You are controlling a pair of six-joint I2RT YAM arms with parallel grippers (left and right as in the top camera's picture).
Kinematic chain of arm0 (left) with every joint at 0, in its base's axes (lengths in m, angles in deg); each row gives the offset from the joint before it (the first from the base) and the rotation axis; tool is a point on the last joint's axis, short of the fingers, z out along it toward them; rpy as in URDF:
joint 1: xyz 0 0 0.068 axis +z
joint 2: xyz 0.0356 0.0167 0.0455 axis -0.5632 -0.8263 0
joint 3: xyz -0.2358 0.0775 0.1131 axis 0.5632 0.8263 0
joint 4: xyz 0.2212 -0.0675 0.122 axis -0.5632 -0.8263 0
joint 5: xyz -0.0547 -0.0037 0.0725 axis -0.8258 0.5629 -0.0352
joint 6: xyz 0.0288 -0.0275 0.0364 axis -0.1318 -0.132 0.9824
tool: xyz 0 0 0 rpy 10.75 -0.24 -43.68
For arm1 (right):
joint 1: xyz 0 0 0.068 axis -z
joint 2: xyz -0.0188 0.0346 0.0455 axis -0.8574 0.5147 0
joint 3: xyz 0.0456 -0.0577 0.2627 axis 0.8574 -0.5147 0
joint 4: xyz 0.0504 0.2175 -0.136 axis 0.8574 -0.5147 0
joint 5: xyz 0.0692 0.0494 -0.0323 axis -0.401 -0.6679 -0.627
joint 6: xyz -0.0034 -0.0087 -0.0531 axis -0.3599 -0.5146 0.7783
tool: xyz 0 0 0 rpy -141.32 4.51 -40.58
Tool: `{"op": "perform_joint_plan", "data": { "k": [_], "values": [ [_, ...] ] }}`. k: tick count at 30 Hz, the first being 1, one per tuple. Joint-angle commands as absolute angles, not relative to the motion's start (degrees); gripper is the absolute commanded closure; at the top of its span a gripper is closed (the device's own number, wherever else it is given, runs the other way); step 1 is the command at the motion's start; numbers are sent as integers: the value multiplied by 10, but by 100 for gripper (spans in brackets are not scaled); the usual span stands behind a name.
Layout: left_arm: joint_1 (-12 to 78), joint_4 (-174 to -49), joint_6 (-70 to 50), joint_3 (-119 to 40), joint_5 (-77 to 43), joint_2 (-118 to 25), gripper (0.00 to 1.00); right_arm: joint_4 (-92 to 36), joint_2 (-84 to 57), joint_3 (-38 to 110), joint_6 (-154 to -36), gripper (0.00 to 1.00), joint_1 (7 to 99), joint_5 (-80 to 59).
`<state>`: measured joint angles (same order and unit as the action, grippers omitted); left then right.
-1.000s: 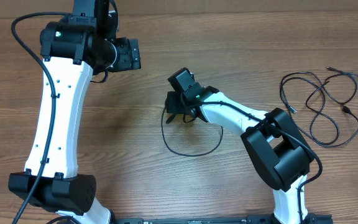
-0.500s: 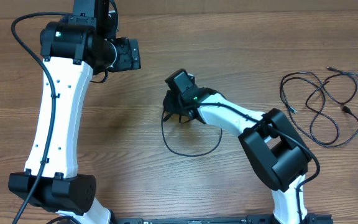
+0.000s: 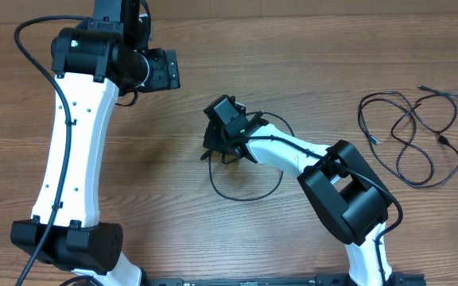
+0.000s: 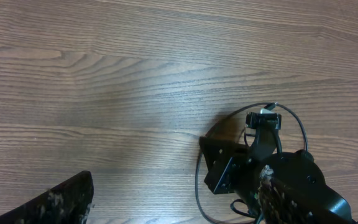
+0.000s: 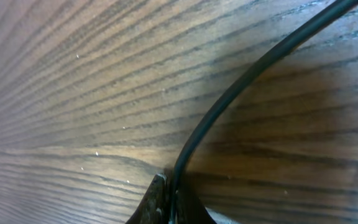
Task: Untangle cables
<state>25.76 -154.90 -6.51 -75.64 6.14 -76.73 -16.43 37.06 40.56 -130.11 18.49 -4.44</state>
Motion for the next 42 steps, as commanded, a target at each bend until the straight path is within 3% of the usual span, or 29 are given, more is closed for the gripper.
{"op": "perform_joint_plan", "data": {
  "k": [1,9,19,30,34,35,37,40,42],
  "values": [
    [261,-1549,-56,-759,65,-754,14,-200,377,416,-1235,96,194,-36],
    [261,-1549,-56,-759,66,-755,14,-357,284,481,-1063,96,273,-20],
    [261,-1549,-56,-759,66,-755,13,-568,155,582,-953,96,503,173],
    [260,-1548,-56,-759,65,-755,14,-581,113,680,-897,96,756,218],
    [260,-1548,-56,-759,65,-755,14,-593,113,679,-897,96,791,125],
    [260,-1548,-56,-759,65,-755,14,-598,113,679,-896,90,794,80],
    [260,-1548,-56,-759,66,-755,14,-624,114,679,-896,68,794,-15],
    [260,-1549,-56,-759,66,-755,14,-684,118,678,-897,62,789,-119],
    [260,-1549,-56,-759,65,-755,14,-724,122,673,-897,53,785,-170]
  ]
}}
